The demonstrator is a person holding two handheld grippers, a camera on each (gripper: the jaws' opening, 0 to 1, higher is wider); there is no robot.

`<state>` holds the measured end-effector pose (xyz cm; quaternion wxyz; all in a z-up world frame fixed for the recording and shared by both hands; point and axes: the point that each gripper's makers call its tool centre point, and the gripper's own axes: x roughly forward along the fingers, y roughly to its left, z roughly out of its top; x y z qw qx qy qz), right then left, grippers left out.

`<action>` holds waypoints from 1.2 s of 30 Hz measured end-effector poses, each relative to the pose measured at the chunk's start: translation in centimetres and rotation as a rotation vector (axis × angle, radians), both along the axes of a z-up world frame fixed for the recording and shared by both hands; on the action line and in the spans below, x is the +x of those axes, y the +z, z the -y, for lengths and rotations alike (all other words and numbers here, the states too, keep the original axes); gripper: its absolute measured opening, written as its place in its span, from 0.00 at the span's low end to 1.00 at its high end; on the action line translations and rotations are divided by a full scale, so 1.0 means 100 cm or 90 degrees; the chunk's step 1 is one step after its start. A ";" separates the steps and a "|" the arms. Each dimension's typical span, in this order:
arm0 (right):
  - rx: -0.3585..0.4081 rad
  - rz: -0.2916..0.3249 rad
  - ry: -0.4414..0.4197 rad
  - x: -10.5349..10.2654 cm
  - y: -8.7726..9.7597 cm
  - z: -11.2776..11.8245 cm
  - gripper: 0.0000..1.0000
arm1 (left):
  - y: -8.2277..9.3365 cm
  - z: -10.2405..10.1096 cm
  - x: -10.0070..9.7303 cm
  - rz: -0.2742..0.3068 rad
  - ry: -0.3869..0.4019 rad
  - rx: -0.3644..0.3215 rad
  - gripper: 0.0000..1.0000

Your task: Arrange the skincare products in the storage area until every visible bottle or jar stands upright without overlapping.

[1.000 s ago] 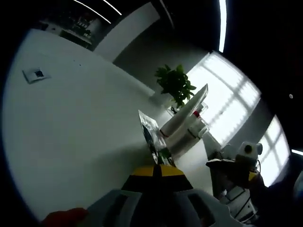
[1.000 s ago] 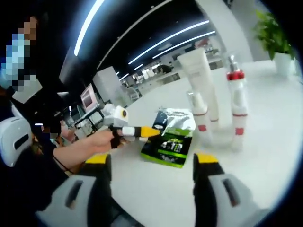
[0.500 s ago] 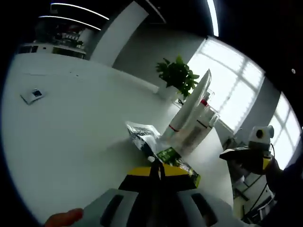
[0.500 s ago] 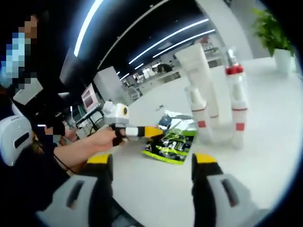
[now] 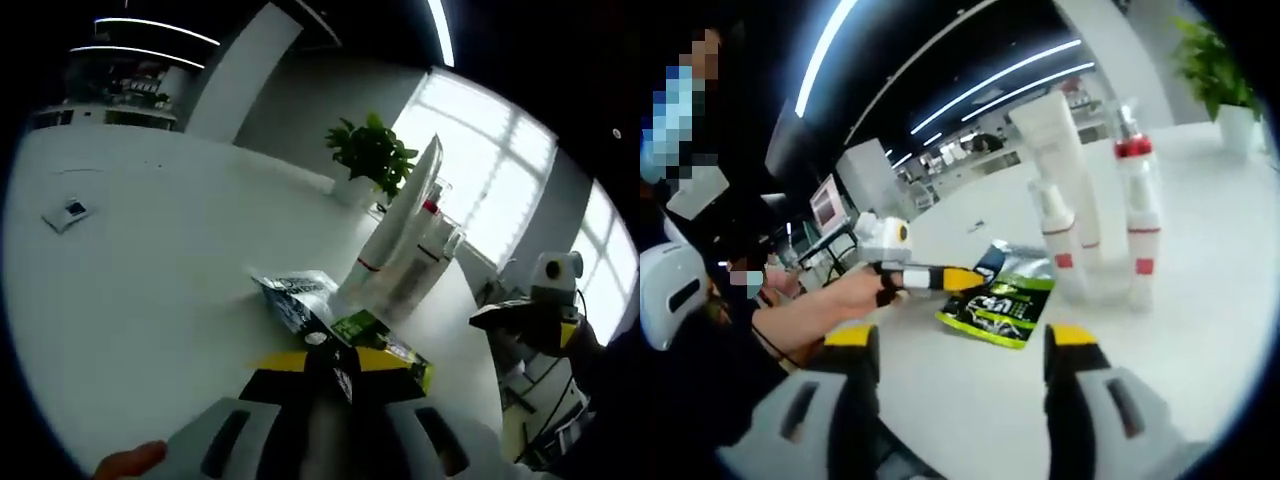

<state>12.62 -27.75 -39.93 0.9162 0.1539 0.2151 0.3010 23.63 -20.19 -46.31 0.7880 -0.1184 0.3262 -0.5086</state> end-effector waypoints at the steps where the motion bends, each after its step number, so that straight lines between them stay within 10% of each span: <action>1: 0.000 -0.001 0.000 0.000 0.000 0.000 0.67 | 0.000 -0.001 0.000 0.001 0.000 0.003 0.18; 36: -0.007 0.006 0.008 -0.005 0.004 -0.008 0.66 | 0.011 -0.010 -0.022 0.037 -0.034 0.033 0.18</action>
